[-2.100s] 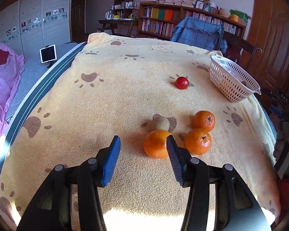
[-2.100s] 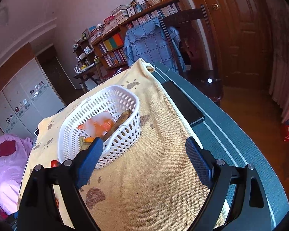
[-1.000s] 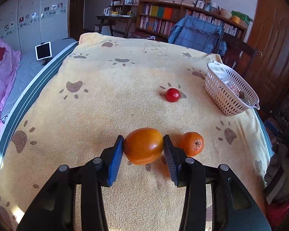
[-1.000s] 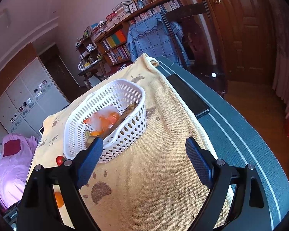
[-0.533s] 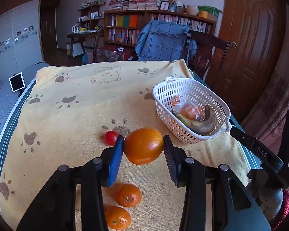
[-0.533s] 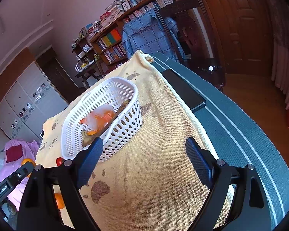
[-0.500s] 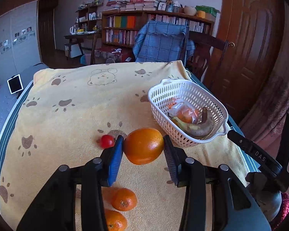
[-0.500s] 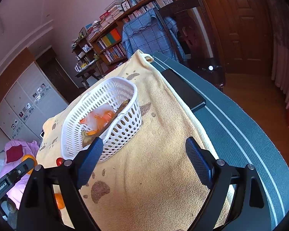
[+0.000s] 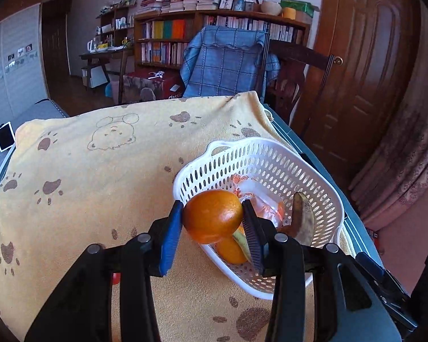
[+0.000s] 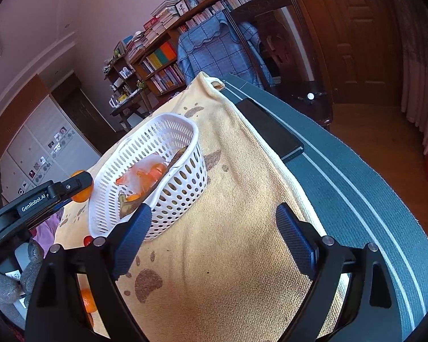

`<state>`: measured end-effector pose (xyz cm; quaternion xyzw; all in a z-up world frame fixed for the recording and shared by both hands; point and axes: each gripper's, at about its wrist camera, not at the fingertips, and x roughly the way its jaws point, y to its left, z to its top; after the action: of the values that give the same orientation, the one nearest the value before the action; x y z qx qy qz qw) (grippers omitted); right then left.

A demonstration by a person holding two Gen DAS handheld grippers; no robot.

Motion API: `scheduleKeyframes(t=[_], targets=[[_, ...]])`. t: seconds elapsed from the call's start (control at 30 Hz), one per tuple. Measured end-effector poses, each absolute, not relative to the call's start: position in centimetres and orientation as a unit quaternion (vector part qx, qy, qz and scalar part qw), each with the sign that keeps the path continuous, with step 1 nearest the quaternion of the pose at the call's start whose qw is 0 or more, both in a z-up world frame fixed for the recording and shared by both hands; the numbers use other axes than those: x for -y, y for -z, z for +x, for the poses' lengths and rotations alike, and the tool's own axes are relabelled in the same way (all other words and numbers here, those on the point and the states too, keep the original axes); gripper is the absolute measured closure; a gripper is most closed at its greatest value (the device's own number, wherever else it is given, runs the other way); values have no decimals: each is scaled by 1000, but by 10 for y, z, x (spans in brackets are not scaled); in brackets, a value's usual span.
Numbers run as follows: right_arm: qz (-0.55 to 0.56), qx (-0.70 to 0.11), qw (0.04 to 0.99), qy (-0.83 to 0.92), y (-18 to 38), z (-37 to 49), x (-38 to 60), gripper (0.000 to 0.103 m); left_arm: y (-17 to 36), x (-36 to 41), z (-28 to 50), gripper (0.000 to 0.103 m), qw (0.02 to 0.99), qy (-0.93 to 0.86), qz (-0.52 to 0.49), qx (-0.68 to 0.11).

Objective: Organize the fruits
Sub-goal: 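Carry the large orange into the white basket and open the left gripper, then withdraw the left gripper from the basket back toward the remaining fruit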

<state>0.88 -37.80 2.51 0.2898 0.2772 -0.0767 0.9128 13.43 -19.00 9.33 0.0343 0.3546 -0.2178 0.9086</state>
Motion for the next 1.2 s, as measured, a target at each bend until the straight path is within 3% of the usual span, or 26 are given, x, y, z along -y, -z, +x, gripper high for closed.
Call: scheduleKeyframes(t=[0.47,0.57,0.87,1.2], targets=[[290,-274,913,80,-26,9,378,11,-87,198,141,59,910,220,41,-350],[287,-273,915,79,-27,8,377,11,-88,195,137,35,912,216,39,-346],[283,-272,917,79,-28,6,375,9,-94,191,119,15,926,200,70,-311],[274,-260,923,77,-34,3,373,9,-89,177,104,14,933,170,97,-300]])
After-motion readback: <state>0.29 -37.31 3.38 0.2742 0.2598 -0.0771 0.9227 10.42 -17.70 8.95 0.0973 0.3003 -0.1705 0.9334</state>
